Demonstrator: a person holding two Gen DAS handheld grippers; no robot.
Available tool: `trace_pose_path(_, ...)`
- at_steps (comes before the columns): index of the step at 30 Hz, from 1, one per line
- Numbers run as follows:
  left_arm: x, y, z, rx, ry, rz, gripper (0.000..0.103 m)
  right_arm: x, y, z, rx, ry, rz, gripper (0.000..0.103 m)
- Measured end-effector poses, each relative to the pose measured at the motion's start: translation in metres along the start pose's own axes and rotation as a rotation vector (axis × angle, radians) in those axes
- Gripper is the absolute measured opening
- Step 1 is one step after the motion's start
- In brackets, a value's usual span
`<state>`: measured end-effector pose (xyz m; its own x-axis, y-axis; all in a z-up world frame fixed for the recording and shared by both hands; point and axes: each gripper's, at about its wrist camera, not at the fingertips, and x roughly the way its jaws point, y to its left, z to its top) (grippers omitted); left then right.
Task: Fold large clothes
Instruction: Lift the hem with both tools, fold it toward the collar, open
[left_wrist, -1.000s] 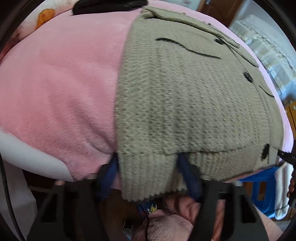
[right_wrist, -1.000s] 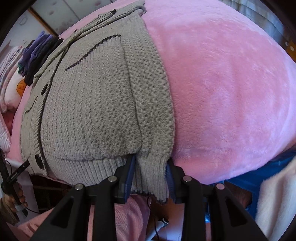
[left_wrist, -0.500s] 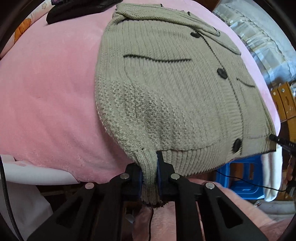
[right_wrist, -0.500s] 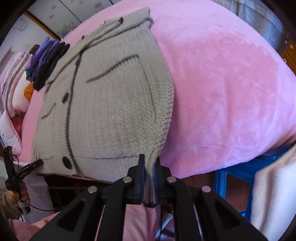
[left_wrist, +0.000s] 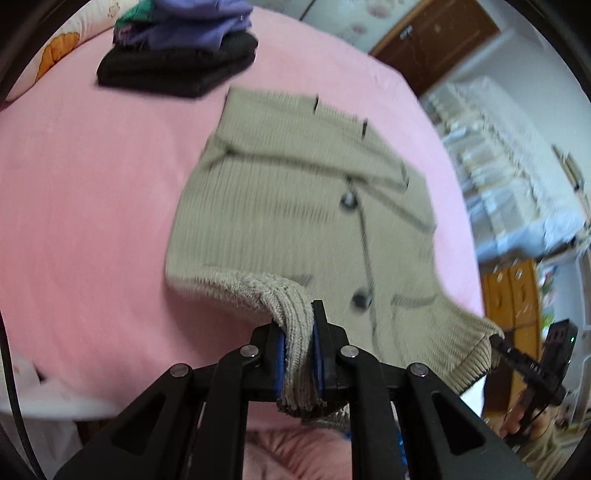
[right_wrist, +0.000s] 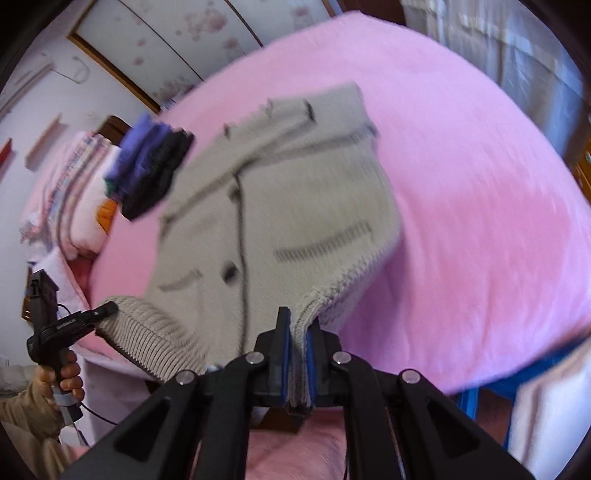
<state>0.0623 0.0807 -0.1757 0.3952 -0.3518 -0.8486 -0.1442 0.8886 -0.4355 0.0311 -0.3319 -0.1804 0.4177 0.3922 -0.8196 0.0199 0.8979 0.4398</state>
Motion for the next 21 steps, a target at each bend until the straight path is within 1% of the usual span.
trace_pose_path(1,0.000,-0.002,0.018,-0.018,-0.015,-0.001,0.010,0.000,0.003,0.012,-0.001,-0.011,0.007,0.007)
trace_pose_path(3,0.005,-0.005,0.042,-0.051,-0.027,-0.005,0.010,0.004,0.007,0.046,0.023,-0.033,0.024,0.007)
trace_pose_path(4,0.011,-0.007,0.059,-0.070,-0.037,0.002,0.010,0.007,0.007,0.057,0.038,-0.039,0.030,0.007)
trace_pose_path(6,0.022,-0.010,0.087,-0.100,-0.056,0.014,0.010,0.019,0.003,0.093,0.091,-0.063,0.044,0.007)
trace_pose_path(7,0.030,-0.009,0.107,-0.122,-0.067,0.027,0.010,0.025,0.001,0.105,0.113,-0.070,0.049,0.007)
trace_pose_path(11,0.069,0.001,0.159,-0.210,-0.073,0.080,0.010,0.067,-0.027,0.171,0.242,-0.089,0.059,0.007)
trace_pose_path(13,0.098,0.011,0.188,-0.248,-0.061,0.127,0.010,0.089,-0.043,0.195,0.287,-0.088,0.049,0.007)
trace_pose_path(15,0.129,0.025,0.212,-0.281,-0.045,0.170,0.010,0.121,-0.062,0.225,0.325,-0.076,0.010,0.007)
trace_pose_path(17,0.159,0.036,0.229,-0.300,-0.027,0.189,0.011,0.148,-0.076,0.243,0.346,-0.055,-0.009,0.007)
trace_pose_path(19,0.186,0.041,0.239,-0.301,0.005,0.237,0.011,0.185,-0.088,0.257,0.353,0.004,-0.032,0.007)
trace_pose_path(21,0.208,0.045,0.245,-0.296,0.035,0.272,0.012,0.220,-0.094,0.264,0.329,0.071,-0.098,0.007)
